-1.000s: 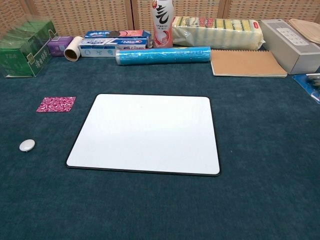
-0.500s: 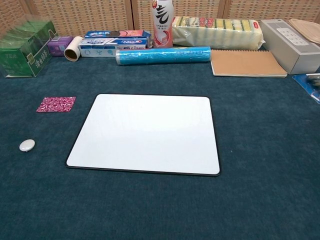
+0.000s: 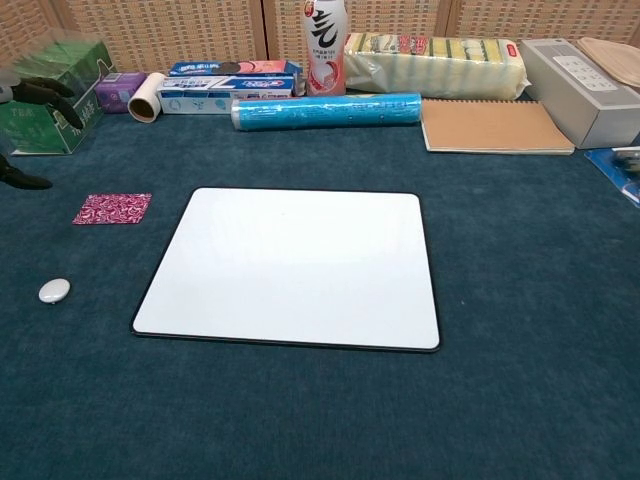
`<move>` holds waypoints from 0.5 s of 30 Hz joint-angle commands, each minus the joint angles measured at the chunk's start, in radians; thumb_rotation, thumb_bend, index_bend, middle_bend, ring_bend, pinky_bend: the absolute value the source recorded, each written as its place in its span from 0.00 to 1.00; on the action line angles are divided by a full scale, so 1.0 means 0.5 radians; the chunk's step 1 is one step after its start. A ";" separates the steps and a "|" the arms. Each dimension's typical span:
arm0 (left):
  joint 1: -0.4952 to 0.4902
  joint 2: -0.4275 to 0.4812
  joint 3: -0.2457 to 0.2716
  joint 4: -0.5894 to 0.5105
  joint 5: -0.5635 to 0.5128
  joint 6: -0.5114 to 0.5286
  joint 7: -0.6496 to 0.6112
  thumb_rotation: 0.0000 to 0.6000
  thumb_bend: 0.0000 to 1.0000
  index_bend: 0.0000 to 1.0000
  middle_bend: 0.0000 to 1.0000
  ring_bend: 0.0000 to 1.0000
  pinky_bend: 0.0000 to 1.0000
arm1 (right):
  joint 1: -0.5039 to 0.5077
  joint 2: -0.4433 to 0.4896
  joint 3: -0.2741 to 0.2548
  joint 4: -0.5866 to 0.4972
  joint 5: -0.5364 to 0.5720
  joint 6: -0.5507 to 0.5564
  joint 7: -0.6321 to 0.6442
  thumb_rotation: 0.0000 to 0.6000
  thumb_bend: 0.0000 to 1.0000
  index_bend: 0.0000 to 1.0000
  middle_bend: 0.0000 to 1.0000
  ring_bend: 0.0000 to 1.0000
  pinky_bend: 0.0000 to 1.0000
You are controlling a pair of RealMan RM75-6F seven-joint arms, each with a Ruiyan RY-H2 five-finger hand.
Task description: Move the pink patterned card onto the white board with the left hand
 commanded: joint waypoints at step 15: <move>-0.194 -0.294 0.078 0.214 -0.432 0.004 0.307 1.00 0.18 0.22 0.00 0.00 0.02 | 0.009 -0.065 0.015 0.110 -0.052 0.043 0.083 1.00 0.00 0.10 0.00 0.00 0.00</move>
